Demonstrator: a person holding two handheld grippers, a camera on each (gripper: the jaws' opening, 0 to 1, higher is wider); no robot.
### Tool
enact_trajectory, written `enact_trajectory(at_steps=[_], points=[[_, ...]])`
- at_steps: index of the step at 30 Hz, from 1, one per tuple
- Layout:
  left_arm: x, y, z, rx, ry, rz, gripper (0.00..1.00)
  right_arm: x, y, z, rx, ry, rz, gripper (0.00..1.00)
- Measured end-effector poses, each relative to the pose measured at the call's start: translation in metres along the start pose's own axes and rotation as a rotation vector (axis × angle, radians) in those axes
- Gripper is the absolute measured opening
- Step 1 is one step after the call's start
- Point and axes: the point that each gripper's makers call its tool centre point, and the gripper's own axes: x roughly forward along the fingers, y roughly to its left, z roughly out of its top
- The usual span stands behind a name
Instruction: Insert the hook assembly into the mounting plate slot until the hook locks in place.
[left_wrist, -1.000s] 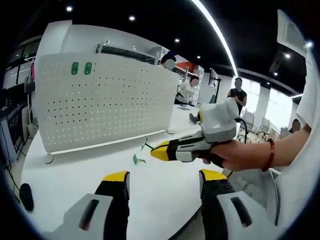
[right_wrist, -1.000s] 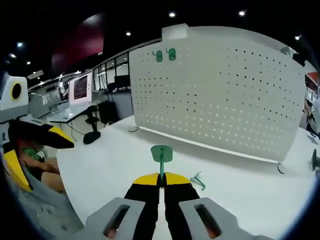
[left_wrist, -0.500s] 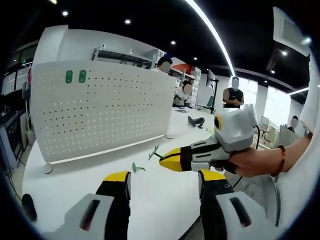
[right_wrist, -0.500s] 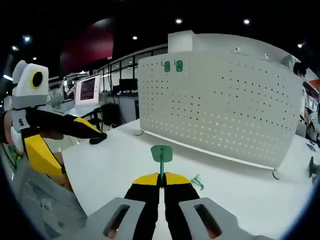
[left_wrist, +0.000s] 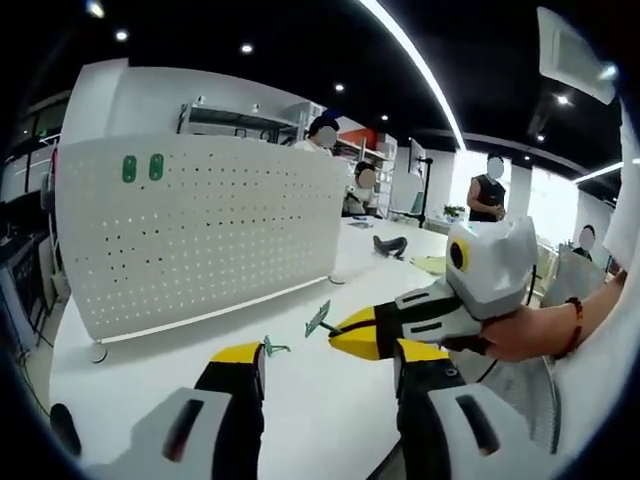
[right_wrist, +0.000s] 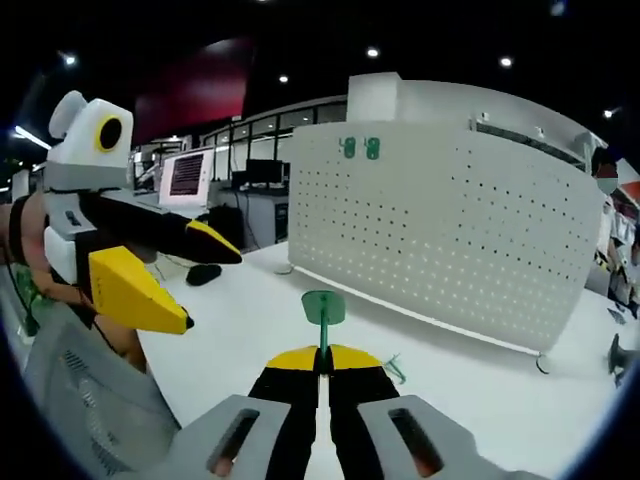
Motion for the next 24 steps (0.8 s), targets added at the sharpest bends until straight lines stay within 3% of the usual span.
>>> enact_trajectory(at_steps=[12, 19, 24], points=[[0.007, -0.002, 0.006, 0.050, 0.018, 0.007, 0.33, -0.005, 0.019, 0.004, -0.101, 0.009, 0.033, 0.01], [0.013, 0.003, 0.009, 0.061, 0.032, 0.042, 0.24, -0.004, 0.023, 0.004, -0.159, 0.020, 0.055, 0.01], [0.016, 0.006, 0.016, 0.059, 0.002, 0.044, 0.14, -0.004, 0.025, 0.005, -0.202, 0.019, 0.051, 0.01]])
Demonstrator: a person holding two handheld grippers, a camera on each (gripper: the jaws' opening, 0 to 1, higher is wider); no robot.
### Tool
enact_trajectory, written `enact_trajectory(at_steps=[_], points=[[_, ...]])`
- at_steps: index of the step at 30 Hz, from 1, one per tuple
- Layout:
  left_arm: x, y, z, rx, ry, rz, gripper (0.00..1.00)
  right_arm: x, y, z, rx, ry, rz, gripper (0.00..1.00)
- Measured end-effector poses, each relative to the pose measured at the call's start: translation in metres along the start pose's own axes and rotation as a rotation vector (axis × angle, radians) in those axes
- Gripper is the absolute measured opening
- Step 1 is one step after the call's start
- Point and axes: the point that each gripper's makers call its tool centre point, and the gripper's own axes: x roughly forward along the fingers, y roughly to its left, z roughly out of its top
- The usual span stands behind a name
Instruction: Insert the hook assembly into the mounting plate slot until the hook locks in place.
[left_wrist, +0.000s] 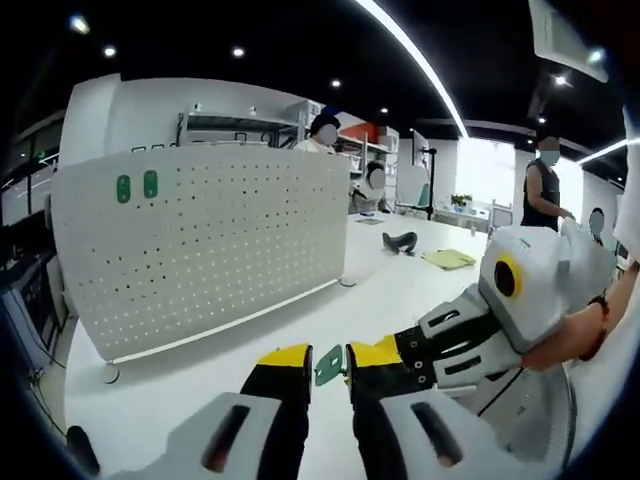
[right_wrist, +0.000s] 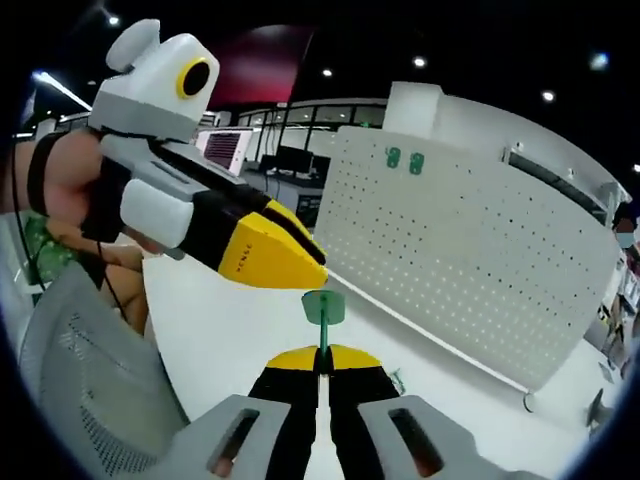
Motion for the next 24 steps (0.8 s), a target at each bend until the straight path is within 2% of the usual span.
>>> enact_trajectory(at_steps=[14, 17, 21, 24], points=[[0.005, -0.004, -0.014, -0.008, 0.055, -0.021, 0.09, -0.001, 0.004, 0.002, -0.150, 0.026, -0.025, 0.01], [0.004, -0.006, -0.018, -0.005, 0.066, -0.025, 0.08, -0.001, 0.006, 0.003, -0.259, 0.045, -0.036, 0.01], [0.002, -0.004, -0.022, -0.007, 0.074, -0.012, 0.07, -0.002, 0.007, 0.004, -0.338, 0.055, -0.049, 0.01], [0.000, -0.002, -0.024, -0.023, 0.071, -0.004, 0.06, -0.001, 0.010, 0.005, -0.320, 0.052, -0.041, 0.01]])
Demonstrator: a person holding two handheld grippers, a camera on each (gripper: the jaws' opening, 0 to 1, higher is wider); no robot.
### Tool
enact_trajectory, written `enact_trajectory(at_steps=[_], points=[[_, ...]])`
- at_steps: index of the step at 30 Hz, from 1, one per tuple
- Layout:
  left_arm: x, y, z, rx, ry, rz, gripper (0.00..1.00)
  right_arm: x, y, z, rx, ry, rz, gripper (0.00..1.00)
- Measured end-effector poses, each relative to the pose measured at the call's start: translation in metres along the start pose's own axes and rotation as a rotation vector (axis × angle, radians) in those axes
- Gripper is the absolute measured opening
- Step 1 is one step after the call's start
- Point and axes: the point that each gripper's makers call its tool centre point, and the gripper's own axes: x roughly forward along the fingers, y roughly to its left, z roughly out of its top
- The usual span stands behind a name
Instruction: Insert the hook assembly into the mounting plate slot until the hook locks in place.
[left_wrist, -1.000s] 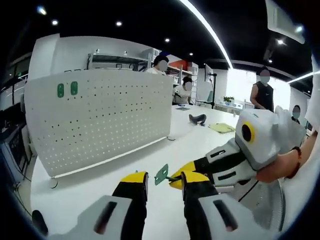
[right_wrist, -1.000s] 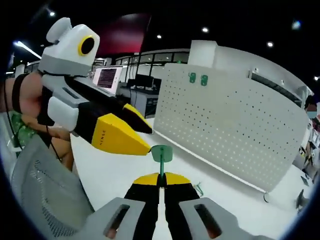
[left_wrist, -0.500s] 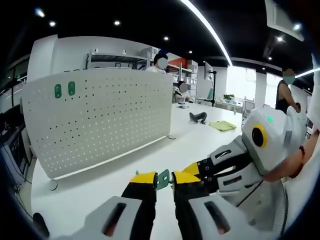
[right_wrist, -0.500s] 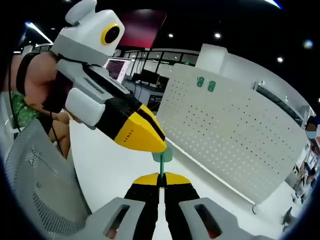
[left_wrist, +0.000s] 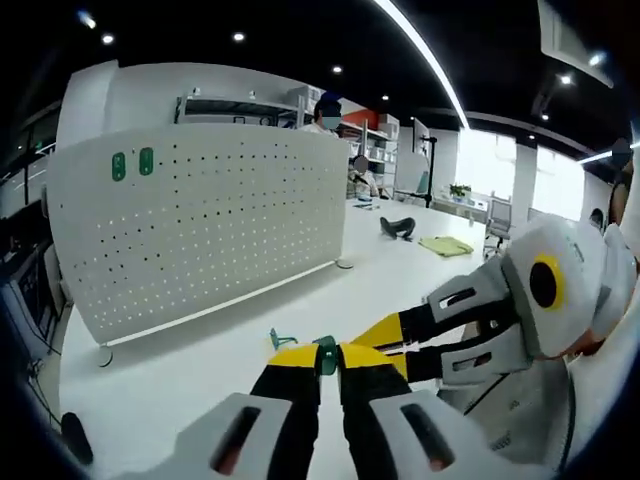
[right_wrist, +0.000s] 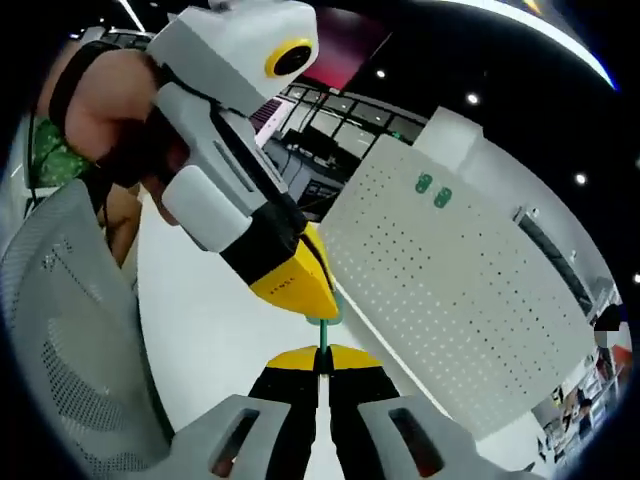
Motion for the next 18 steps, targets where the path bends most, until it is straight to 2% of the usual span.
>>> enact_trajectory(at_steps=[5, 10, 18], points=[[-0.006, 0.008, 0.001, -0.030, -0.030, 0.030, 0.05, 0.002, 0.001, 0.006, -0.014, -0.014, 0.002, 0.01], [-0.011, 0.017, 0.005, -0.019, -0.039, 0.082, 0.03, 0.002, 0.002, 0.020, 0.003, -0.066, 0.001, 0.02], [-0.012, 0.020, 0.009, -0.044, -0.073, 0.084, 0.03, 0.003, -0.003, 0.021, 0.063, -0.067, -0.005, 0.04]])
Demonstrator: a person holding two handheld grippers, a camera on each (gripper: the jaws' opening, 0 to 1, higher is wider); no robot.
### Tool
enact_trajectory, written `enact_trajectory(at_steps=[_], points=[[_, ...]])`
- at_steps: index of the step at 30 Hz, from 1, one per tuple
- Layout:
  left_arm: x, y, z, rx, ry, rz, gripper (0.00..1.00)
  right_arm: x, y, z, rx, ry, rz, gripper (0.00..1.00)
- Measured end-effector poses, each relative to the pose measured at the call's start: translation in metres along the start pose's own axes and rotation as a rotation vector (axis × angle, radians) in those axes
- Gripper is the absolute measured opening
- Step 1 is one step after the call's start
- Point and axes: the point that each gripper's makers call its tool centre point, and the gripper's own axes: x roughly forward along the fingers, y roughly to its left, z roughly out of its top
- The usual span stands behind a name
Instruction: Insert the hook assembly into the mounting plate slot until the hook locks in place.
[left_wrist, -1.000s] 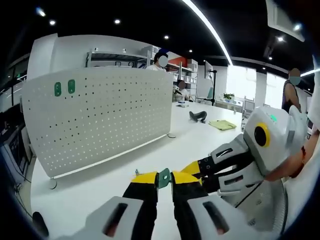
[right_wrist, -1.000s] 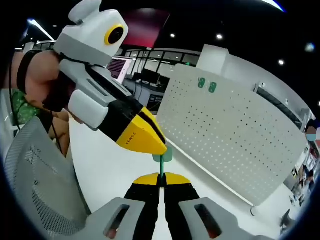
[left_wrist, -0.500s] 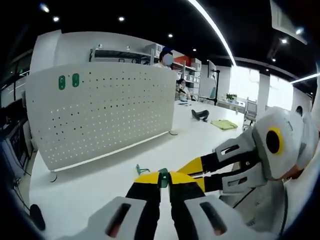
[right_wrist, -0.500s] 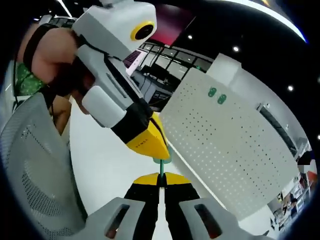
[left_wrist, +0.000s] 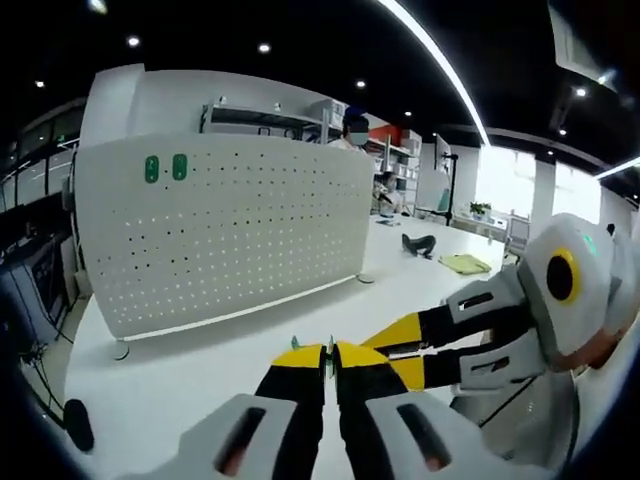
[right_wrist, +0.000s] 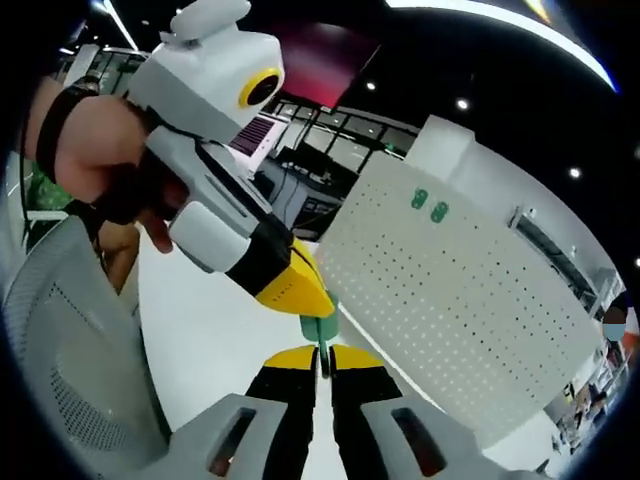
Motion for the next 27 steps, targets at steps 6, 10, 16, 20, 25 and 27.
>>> enact_trajectory(at_steps=[6, 10, 16, 20, 25, 27], points=[[-0.001, 0.003, 0.002, 0.008, -0.025, 0.006, 0.03, 0.000, -0.002, 0.000, 0.100, -0.018, 0.011, 0.08], [-0.004, 0.004, 0.009, 0.030, -0.060, 0.007, 0.03, 0.000, -0.001, -0.001, 0.196, -0.030, 0.030, 0.11], [-0.009, 0.007, 0.015, 0.056, -0.097, 0.009, 0.03, -0.001, -0.002, -0.002, 0.308, -0.052, 0.056, 0.15], [-0.011, 0.008, 0.017, 0.086, -0.119, 0.012, 0.03, -0.003, 0.005, 0.008, 0.439, -0.114, 0.108, 0.16], [-0.014, 0.007, 0.022, 0.109, -0.144, 0.010, 0.03, -0.006, 0.000, 0.015, 0.616, -0.180, 0.133, 0.16], [-0.015, 0.007, 0.027, 0.118, -0.165, 0.012, 0.03, -0.007, 0.000, 0.015, 0.677, -0.183, 0.154, 0.13]])
